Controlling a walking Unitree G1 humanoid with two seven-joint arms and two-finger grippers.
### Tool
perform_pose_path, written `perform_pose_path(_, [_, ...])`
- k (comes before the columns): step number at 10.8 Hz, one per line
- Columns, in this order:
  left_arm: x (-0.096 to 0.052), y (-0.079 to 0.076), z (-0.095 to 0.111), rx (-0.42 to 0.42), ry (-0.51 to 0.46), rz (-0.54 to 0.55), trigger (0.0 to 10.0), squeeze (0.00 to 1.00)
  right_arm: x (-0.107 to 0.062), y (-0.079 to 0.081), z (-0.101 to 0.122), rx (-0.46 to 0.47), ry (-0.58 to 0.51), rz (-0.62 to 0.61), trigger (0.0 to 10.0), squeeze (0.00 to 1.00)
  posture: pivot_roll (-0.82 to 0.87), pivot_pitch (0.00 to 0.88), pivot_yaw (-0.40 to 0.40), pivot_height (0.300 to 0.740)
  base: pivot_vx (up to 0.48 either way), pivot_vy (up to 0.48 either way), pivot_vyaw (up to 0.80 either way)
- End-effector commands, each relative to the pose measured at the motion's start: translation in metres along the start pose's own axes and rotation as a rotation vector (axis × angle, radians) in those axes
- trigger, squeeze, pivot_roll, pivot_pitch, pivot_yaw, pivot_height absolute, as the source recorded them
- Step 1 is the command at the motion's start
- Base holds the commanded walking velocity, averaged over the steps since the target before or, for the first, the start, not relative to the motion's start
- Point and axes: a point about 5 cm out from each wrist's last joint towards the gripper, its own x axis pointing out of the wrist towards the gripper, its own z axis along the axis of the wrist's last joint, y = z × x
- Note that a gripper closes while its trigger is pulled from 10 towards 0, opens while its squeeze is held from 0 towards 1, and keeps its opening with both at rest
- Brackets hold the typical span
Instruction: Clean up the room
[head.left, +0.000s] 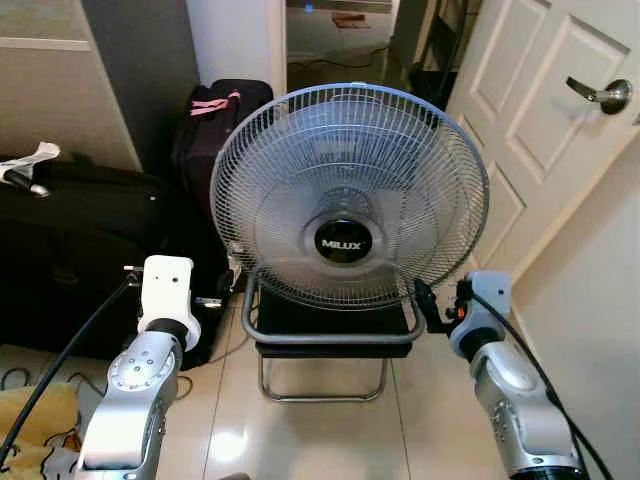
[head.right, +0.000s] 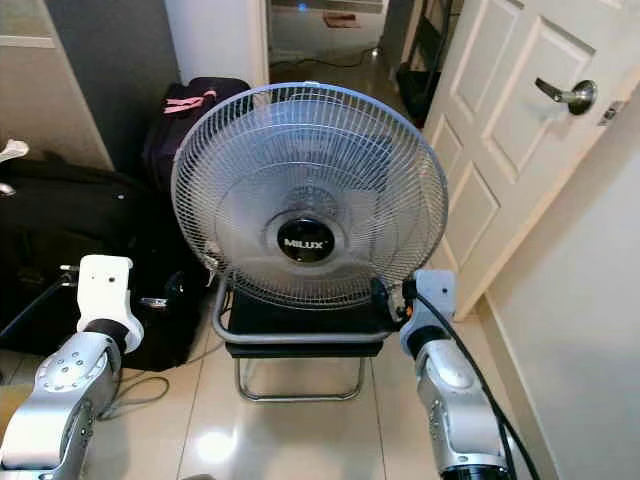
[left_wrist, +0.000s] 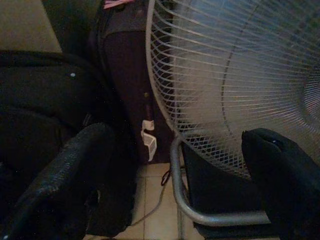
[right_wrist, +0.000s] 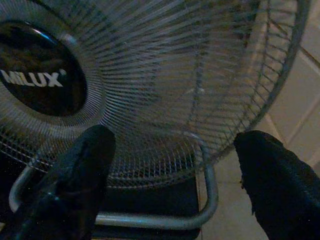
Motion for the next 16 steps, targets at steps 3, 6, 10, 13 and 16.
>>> perform_pose_path(3, [0.002, -0.001, 0.013, 0.036, -0.039, 0.005, 10.0, 0.00, -0.001, 0.008, 0.018, -0.037, -0.097, 0.049, 10.0, 1.00, -0.12, 0.000, -0.025, 0.740, 0.000, 0.000, 0.00])
perform_pose_path(6, [0.003, -0.005, 0.020, 0.048, -0.079, 0.013, 10.0, 0.00, -0.003, 0.008, 0.028, -0.184, -0.186, 0.044, 10.0, 1.00, -0.12, 0.000, -0.029, 0.740, 0.000, 0.000, 0.00])
perform_pose_path(10, [0.006, -0.002, 0.026, 0.081, -0.148, 0.051, 10.0, 0.00, 0.000, 0.003, 0.030, -0.040, -0.197, -0.037, 10.0, 1.00, -0.12, 0.000, -0.029, 0.740, 0.000, 0.000, 0.00])
perform_pose_path(13, [0.004, -0.004, 0.029, 0.070, -0.153, -0.023, 10.0, 0.00, 0.006, 0.012, 0.033, -0.284, -0.217, 0.007, 10.0, 1.00, -0.11, 0.000, -0.030, 0.740, 0.000, 0.000, 0.00])
perform_pose_path(16, [0.003, -0.006, 0.034, 0.111, -0.181, -0.035, 10.0, 0.00, 0.004, 0.014, 0.025, -0.171, -0.164, 0.042, 10.0, 1.00, -0.09, 0.000, -0.056, 0.740, 0.000, 0.000, 0.53])
